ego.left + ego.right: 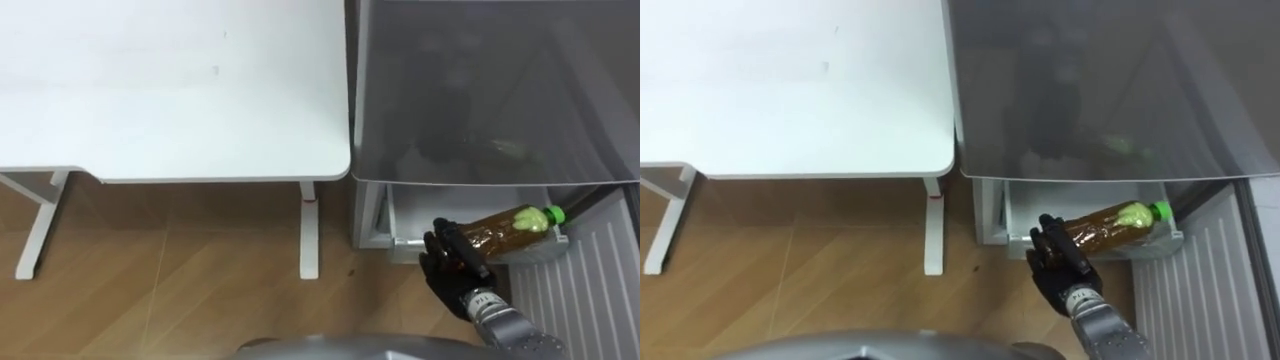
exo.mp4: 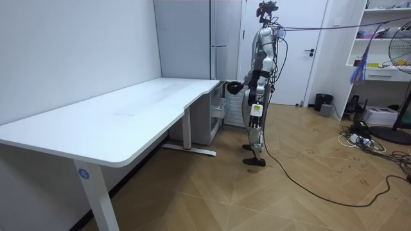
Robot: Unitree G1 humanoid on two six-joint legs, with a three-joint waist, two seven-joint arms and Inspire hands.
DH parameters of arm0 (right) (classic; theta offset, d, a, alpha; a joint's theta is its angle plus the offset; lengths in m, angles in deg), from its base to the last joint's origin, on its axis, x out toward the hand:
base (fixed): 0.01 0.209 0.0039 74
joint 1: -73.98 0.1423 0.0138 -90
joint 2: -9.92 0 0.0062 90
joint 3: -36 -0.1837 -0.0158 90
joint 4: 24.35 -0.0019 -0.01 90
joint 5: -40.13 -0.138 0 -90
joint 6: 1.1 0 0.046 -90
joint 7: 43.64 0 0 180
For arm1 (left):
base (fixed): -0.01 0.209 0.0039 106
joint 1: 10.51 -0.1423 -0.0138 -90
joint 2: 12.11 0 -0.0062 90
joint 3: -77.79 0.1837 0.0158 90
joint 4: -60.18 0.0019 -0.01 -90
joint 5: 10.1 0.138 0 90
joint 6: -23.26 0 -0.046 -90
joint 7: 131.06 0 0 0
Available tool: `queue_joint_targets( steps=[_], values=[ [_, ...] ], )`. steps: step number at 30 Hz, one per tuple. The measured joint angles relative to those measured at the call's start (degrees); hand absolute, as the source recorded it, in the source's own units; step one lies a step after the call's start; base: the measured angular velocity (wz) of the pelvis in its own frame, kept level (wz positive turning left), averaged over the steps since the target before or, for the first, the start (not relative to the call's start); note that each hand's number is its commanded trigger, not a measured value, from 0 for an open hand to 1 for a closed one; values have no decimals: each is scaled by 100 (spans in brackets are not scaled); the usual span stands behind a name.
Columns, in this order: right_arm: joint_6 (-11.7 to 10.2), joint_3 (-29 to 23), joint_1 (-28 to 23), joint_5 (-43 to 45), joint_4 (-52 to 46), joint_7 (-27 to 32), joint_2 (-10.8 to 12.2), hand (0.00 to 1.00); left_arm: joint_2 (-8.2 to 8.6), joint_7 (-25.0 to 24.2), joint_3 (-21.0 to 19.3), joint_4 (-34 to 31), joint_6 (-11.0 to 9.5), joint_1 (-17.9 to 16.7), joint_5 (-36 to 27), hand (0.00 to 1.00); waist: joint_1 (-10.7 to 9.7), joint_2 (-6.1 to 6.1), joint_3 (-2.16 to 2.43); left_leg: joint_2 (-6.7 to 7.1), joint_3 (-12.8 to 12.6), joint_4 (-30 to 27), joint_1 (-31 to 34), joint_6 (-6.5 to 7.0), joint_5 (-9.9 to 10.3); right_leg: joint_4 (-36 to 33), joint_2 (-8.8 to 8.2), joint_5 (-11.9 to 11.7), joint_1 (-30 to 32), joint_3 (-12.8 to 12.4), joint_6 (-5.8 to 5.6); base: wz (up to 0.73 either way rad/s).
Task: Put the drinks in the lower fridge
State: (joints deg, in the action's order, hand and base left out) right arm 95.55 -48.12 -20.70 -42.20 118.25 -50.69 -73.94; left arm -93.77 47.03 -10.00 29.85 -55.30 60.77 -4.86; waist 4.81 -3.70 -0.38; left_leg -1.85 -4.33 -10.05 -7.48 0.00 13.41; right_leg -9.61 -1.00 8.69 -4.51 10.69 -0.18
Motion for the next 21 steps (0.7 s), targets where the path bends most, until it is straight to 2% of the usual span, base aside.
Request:
queue_joint_targets(
  steps=[5,8,11,17,21],
  values=[
    [35,-446,483,-44,403,121,-65,100,-1,-19,25,-6,62,14,1,0,-16,-72,6,21,66,-83,205,6,-8,-32,-42,0,167,91,0,7],
    [36,-516,802,-130,425,198,-142,100,-16,-98,28,16,106,87,-5,0,-77,-53,4,49,136,-86,403,29,-41,-61,-83,0,329,170,0,12],
    [99,-719,1184,-106,788,229,-142,100,-50,-148,27,53,123,162,-7,0,-119,-13,-20,54,144,-87,470,36,-50,-97,-101,1,404,220,-3,8],
    [99,-718,1321,-58,829,248,-182,100,-87,-172,36,56,132,246,-15,0,-101,-14,-37,64,271,-172,750,34,-52,-125,-121,-2,611,312,2,7],
    [105,-722,1724,146,1334,259,-269,100,-132,-259,33,43,126,323,-111,0,16,-43,-26,87,270,-173,965,40,-125,-217,-174,-5,849,383,7,5]
  ],
)
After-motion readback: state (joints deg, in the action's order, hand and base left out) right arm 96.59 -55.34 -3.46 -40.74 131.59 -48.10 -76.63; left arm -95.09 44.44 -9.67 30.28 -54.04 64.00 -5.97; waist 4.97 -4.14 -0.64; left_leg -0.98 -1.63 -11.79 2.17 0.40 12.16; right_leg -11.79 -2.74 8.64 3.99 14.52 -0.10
